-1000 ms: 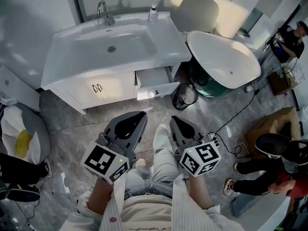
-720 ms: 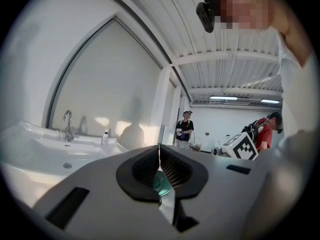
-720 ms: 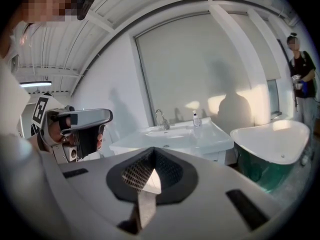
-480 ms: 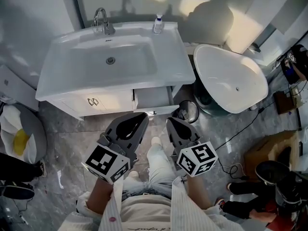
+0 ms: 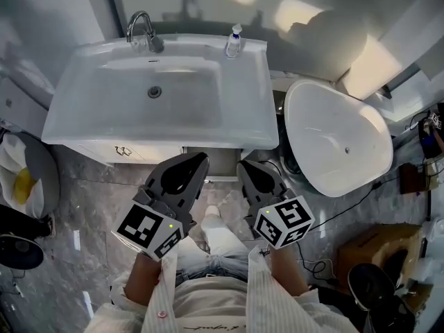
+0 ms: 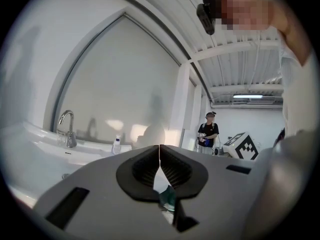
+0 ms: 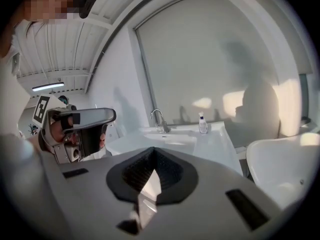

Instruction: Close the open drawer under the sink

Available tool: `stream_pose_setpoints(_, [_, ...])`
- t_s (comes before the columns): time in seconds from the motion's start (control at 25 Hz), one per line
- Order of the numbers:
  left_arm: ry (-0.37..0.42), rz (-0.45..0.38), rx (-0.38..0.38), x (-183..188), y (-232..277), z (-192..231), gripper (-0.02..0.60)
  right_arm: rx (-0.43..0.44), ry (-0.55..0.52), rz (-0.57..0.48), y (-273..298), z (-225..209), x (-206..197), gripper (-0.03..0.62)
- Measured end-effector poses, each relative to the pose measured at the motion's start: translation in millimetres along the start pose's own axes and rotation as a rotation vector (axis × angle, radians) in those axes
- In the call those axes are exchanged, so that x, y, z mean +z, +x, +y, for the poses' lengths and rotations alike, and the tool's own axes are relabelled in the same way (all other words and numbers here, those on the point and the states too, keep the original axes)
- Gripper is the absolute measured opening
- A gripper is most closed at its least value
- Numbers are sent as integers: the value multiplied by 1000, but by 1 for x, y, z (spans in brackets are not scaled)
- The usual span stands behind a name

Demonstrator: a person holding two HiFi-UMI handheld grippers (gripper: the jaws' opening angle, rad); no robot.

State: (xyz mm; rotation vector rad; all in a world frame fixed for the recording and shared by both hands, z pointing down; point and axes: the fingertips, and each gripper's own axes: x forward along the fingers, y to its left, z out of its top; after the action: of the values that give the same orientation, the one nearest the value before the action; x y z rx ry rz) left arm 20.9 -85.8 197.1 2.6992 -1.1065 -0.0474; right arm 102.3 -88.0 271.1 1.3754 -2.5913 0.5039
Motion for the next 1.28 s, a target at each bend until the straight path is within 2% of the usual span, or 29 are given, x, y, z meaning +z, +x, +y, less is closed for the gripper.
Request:
stream_pose_setpoints(0.24, [-24, 7, 57, -7, 22, 14, 18, 62, -18, 27, 24, -21, 8, 9])
stream_pose_setpoints(0.64, [-39, 40, 34, -16, 29, 29, 18, 42, 27, 51, 41, -23, -2, 9])
stream_pose_setpoints(1.28, [-125, 124, 56, -95, 14, 58, 18, -18, 87, 115, 62, -21, -63, 9])
